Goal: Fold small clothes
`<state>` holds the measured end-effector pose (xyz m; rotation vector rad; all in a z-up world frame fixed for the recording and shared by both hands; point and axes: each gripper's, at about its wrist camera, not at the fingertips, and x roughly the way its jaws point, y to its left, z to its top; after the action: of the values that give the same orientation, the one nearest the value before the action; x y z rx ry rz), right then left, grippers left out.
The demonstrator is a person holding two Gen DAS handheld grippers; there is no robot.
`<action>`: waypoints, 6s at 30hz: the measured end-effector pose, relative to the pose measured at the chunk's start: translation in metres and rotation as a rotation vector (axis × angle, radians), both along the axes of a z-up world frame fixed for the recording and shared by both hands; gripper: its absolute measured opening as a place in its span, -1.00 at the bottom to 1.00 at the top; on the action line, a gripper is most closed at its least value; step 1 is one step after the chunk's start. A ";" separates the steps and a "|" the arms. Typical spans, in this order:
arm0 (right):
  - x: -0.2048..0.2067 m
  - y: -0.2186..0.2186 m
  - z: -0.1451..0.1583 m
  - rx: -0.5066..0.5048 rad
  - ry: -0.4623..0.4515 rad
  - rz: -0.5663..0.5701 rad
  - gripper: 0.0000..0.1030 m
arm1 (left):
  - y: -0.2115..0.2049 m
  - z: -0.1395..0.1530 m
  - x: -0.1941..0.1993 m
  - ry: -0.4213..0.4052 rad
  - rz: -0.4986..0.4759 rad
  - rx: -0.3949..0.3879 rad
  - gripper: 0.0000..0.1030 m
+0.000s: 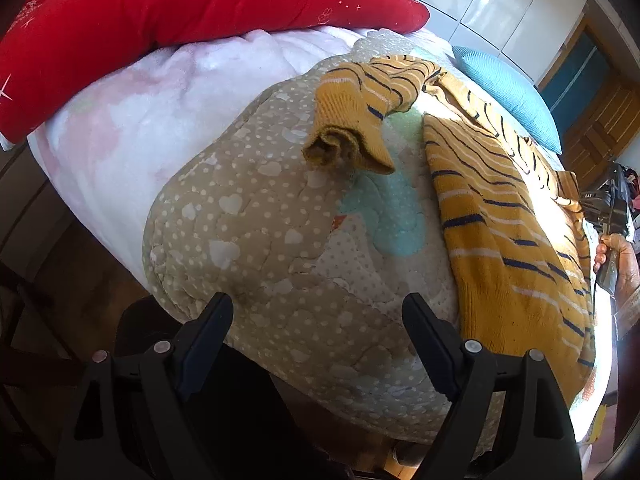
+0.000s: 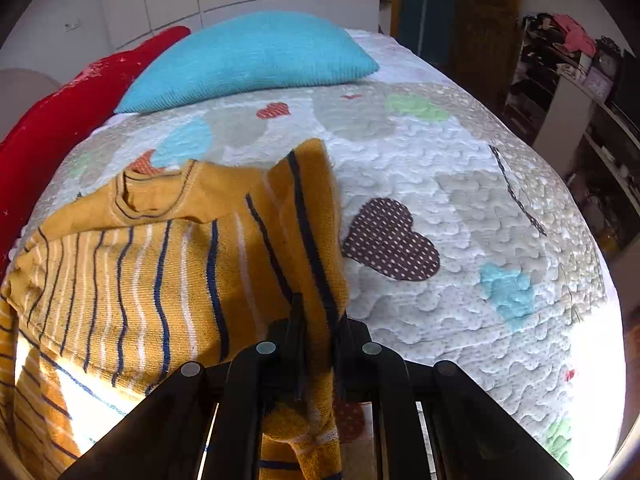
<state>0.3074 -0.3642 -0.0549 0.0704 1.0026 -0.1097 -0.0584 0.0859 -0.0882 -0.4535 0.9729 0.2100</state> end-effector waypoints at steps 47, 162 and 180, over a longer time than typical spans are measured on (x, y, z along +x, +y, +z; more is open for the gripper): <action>-0.218 0.496 0.056 0.126 -0.103 1.163 0.41 | 0.126 -0.031 -0.085 -0.072 0.324 -0.139 0.66; -0.307 -0.034 -0.024 0.619 -0.079 0.259 -0.19 | -0.102 0.093 0.125 -0.212 -0.317 0.159 0.59; -0.314 -0.030 -0.022 0.443 -0.074 0.265 -0.15 | -0.055 0.020 0.288 -0.025 -0.297 0.035 -0.65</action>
<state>-0.0062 -0.3941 -0.0769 0.3425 0.9390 0.3570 0.2299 0.0306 -0.0685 -0.2745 0.9981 -0.0462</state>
